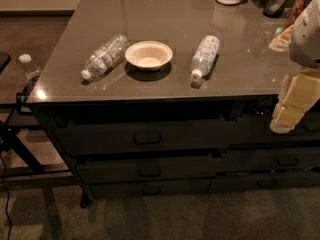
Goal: Open middle drawer
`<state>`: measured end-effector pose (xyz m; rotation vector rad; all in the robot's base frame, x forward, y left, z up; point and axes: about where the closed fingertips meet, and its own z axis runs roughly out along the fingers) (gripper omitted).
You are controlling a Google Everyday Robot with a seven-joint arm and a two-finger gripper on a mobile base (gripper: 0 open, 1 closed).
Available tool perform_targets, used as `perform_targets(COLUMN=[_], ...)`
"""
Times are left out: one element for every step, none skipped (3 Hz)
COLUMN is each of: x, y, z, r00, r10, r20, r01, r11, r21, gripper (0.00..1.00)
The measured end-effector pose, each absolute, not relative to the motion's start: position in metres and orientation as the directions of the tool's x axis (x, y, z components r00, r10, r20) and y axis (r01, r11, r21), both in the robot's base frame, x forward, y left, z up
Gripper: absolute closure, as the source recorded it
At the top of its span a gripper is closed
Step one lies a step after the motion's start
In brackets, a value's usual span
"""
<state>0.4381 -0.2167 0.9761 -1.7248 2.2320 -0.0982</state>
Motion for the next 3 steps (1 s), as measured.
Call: perform_targets(x=[0.438, 0.428, 0.410], y=[-0.217, -0.209, -0.192], z=[0.976, 0.950, 0.902], r00=[-0.222, -0.250, -0.252], r10=[-0.953, -0.943, -0.940], r20=[-0.207, -0.221, -0.231], r01=[-0.931, -0.935, -0.943], r11=[0.270, 0.295, 0.292], r21=[-0.245, -0.197, -0.161], gripper=[0.00, 0.00, 0.00])
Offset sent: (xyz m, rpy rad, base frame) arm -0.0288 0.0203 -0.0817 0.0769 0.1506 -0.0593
